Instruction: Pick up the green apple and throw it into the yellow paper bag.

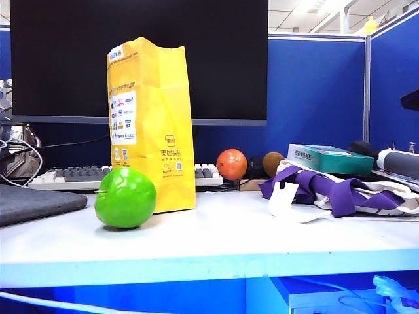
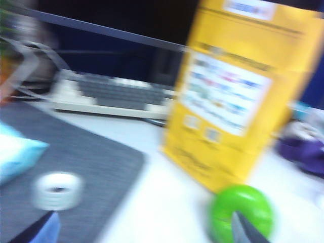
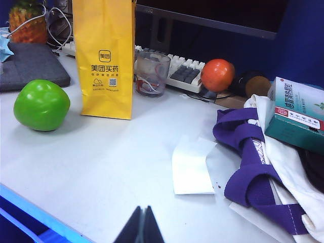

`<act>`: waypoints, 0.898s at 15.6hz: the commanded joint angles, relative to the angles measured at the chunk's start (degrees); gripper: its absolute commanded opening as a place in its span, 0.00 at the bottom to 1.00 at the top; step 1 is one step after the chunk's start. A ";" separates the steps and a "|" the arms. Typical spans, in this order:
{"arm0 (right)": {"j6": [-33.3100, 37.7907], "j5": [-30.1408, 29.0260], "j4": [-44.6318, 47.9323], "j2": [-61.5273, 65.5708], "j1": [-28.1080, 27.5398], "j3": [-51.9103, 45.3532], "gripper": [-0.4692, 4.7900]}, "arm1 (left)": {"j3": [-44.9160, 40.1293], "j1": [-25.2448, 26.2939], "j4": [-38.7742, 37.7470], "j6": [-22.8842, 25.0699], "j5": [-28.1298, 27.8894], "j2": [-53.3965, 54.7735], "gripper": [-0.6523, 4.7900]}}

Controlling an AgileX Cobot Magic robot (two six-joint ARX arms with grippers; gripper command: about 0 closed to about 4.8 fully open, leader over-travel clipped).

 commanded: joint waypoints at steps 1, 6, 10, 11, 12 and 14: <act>0.35 -2.03 0.83 -0.04 0.04 -0.48 0.09 | 0.09 0.04 0.66 -0.52 4.55 -0.04 1.00; 1.86 -2.62 0.90 -0.04 0.04 -0.48 0.09 | 0.17 0.04 0.66 -0.33 6.91 -0.04 1.00; 8.66 -2.80 0.83 -0.04 0.04 -0.48 0.09 | 0.17 0.04 0.57 -0.35 7.13 -0.04 1.00; 10.93 -4.17 0.83 -0.04 0.04 -0.48 0.09 | 0.17 0.04 0.57 -0.35 7.13 -0.04 1.00; 11.32 -6.54 0.92 -0.04 0.04 -0.48 0.09 | 0.20 0.04 0.59 -0.33 7.13 -0.04 1.00; 11.43 -11.69 0.98 -0.04 0.04 -0.48 0.09 | 0.44 0.04 0.57 -0.35 7.43 -0.04 1.00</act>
